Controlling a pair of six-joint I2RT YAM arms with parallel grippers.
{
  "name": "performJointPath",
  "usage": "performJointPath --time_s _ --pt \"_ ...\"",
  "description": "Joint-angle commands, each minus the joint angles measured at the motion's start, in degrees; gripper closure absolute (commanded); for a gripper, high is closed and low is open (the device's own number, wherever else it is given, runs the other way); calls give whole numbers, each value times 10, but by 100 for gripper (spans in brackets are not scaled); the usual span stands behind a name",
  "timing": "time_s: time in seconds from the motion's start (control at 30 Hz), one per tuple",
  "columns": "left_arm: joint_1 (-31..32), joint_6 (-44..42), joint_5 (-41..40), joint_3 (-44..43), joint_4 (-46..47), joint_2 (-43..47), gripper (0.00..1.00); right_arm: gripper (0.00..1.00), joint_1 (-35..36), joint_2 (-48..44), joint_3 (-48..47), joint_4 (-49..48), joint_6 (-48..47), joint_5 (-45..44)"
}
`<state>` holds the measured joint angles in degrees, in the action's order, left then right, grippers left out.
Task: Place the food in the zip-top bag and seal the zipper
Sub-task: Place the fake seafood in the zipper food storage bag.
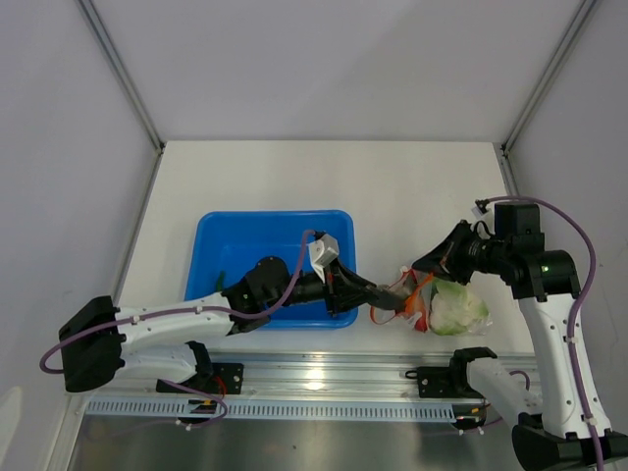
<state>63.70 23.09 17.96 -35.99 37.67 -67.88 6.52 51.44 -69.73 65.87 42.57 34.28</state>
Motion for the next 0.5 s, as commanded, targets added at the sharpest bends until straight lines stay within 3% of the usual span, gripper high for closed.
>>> performJointPath --time_s 0.0,0.1,0.23,0.27,0.47 --pt "10 33 -20 -20 -142 8 79 100 0 -23 -9 -44 16 34" --pt "14 35 -39 -22 -150 9 79 100 0 -27 3 -57 23 39" --pt "17 33 -49 -31 -170 -1 92 100 0 -27 6 -65 28 38" --pt "17 33 -51 -35 -170 -4 99 100 1 -27 5 -65 28 38" --pt "17 36 -55 -49 -177 -11 99 100 0 -25 5 -68 25 38"
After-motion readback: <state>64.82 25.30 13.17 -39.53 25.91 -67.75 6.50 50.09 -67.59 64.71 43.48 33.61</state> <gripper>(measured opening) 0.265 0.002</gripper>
